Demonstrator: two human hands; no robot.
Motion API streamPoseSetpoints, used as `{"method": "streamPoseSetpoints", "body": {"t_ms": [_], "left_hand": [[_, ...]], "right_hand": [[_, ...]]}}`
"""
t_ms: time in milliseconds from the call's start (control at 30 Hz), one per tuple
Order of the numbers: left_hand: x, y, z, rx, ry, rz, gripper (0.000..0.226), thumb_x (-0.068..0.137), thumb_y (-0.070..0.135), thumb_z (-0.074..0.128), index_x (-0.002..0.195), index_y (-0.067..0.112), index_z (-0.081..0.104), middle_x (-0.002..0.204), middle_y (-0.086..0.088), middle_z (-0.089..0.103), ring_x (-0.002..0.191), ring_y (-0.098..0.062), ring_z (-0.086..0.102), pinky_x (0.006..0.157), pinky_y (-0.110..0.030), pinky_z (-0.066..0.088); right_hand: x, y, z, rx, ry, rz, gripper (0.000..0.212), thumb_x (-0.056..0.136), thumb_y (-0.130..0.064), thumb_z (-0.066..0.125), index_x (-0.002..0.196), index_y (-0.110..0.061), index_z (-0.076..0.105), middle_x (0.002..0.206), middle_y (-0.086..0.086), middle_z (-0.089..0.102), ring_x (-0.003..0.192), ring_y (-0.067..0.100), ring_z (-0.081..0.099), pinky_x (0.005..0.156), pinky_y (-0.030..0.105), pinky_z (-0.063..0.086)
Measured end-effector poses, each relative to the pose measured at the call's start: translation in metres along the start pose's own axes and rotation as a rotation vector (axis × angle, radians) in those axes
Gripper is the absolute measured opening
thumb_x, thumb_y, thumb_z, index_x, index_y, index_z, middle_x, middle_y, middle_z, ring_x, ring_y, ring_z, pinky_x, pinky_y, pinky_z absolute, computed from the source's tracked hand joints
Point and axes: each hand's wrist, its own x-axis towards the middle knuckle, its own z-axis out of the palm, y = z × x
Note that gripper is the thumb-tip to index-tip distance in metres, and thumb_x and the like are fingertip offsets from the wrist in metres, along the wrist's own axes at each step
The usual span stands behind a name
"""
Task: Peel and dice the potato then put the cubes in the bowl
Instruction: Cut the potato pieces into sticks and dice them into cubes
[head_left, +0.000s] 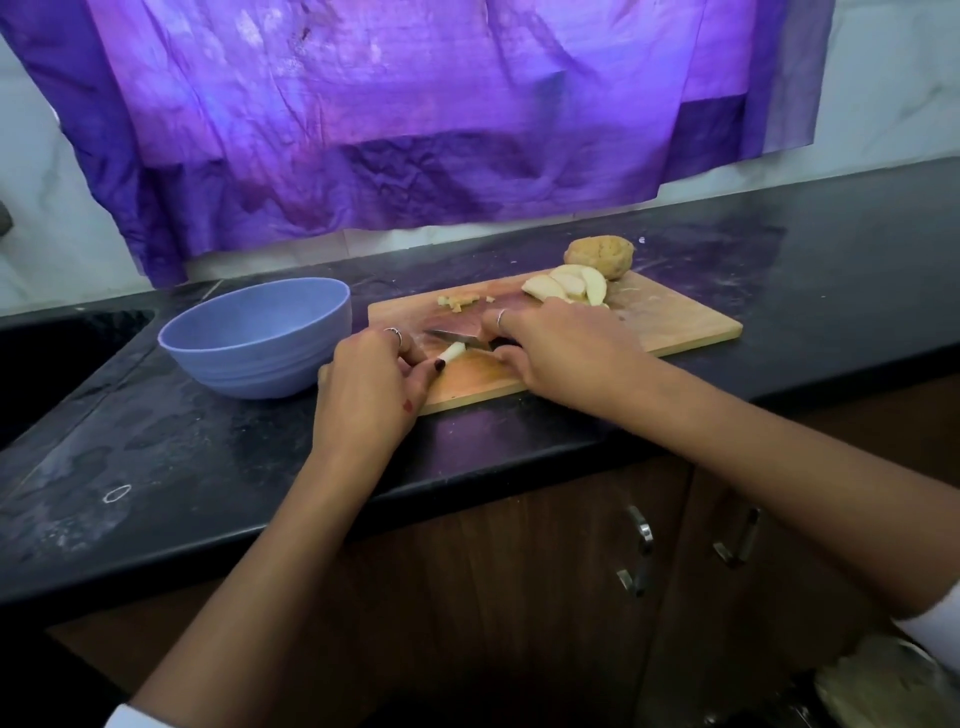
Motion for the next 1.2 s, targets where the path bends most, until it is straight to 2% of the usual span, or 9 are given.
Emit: {"method": "streamPoseSetpoints", "body": {"t_ms": [133, 233, 500, 700, 833, 933, 1000, 1100, 1200], "left_hand": [[0.003, 0.000, -0.001, -0.017, 0.010, -0.008, 0.016, 0.085, 0.030, 0.071, 0.083, 0.015, 0.073, 0.082, 0.002, 0.064, 0.086, -0.019, 0.060, 0.086, -0.040, 0.050], [0.004, 0.001, 0.002, -0.009, 0.013, 0.000, 0.014, 0.085, 0.031, 0.072, 0.081, 0.017, 0.073, 0.089, -0.001, 0.067, 0.086, -0.019, 0.059, 0.086, -0.038, 0.049], [0.005, 0.000, 0.004, -0.009, 0.031, 0.025, 0.015, 0.085, 0.028, 0.071, 0.079, 0.014, 0.073, 0.086, -0.003, 0.069, 0.079, -0.014, 0.057, 0.072, -0.026, 0.040], [0.002, 0.005, -0.001, -0.057, -0.005, 0.011, 0.016, 0.086, 0.026, 0.070, 0.080, 0.011, 0.072, 0.081, -0.004, 0.069, 0.072, -0.010, 0.055, 0.068, -0.022, 0.037], [-0.003, 0.004, -0.007, -0.116, -0.014, -0.007, 0.018, 0.084, 0.031, 0.072, 0.084, 0.013, 0.074, 0.075, 0.005, 0.064, 0.071, -0.007, 0.057, 0.064, -0.020, 0.040], [-0.007, -0.001, -0.011, -0.192, 0.012, -0.080, 0.025, 0.082, 0.031, 0.074, 0.093, 0.008, 0.075, 0.075, 0.006, 0.059, 0.080, -0.010, 0.056, 0.074, -0.024, 0.040], [-0.008, -0.004, -0.012, -0.250, 0.007, -0.119, 0.022, 0.081, 0.028, 0.075, 0.088, 0.008, 0.075, 0.068, 0.009, 0.059, 0.076, -0.011, 0.057, 0.073, -0.025, 0.039], [-0.008, -0.004, -0.011, -0.260, -0.009, -0.130, 0.017, 0.081, 0.026, 0.076, 0.080, 0.009, 0.074, 0.063, 0.009, 0.057, 0.075, -0.012, 0.057, 0.069, -0.023, 0.036], [-0.006, -0.003, -0.010, -0.251, 0.002, -0.114, 0.016, 0.081, 0.023, 0.076, 0.072, 0.012, 0.069, 0.060, 0.009, 0.055, 0.066, -0.006, 0.053, 0.058, -0.016, 0.033]], "right_hand": [[-0.009, 0.002, 0.006, 0.225, 0.152, 0.076, 0.023, 0.097, -0.032, 0.049, 0.118, -0.032, 0.058, 0.092, -0.003, 0.057, 0.093, 0.022, 0.056, 0.068, 0.033, 0.043], [-0.008, 0.010, 0.006, 0.359, 0.108, 0.097, 0.020, 0.095, -0.030, 0.053, 0.112, -0.034, 0.061, 0.087, -0.010, 0.050, 0.088, 0.015, 0.051, 0.072, 0.032, 0.043], [-0.002, 0.005, 0.001, 0.225, 0.023, 0.069, 0.020, 0.095, -0.029, 0.050, 0.111, -0.024, 0.060, 0.099, 0.001, 0.060, 0.092, 0.023, 0.056, 0.064, 0.031, 0.036], [0.001, -0.005, -0.010, 0.204, -0.076, 0.062, 0.018, 0.094, -0.028, 0.051, 0.111, -0.026, 0.059, 0.105, 0.004, 0.059, 0.088, 0.023, 0.057, 0.070, 0.032, 0.045], [-0.012, -0.013, -0.002, -0.119, 0.027, 0.043, 0.029, 0.098, -0.027, 0.043, 0.125, -0.036, 0.049, 0.109, 0.005, 0.062, 0.095, 0.029, 0.060, 0.066, 0.032, 0.039], [-0.017, -0.011, 0.000, 0.043, 0.101, 0.084, 0.025, 0.098, -0.031, 0.043, 0.122, -0.031, 0.051, 0.102, 0.004, 0.062, 0.095, 0.030, 0.060, 0.067, 0.034, 0.039], [-0.018, -0.004, -0.001, 0.190, 0.093, 0.091, 0.020, 0.097, -0.030, 0.046, 0.116, -0.029, 0.054, 0.095, -0.001, 0.059, 0.096, 0.028, 0.058, 0.070, 0.035, 0.042], [-0.017, 0.002, -0.004, 0.152, 0.031, 0.051, 0.017, 0.098, -0.032, 0.046, 0.112, -0.028, 0.054, 0.092, -0.002, 0.058, 0.096, 0.025, 0.057, 0.066, 0.031, 0.036], [-0.011, 0.005, -0.006, 0.103, -0.001, 0.019, 0.021, 0.098, -0.033, 0.046, 0.117, -0.028, 0.054, 0.103, 0.002, 0.064, 0.098, 0.023, 0.057, 0.066, 0.030, 0.035]]}}
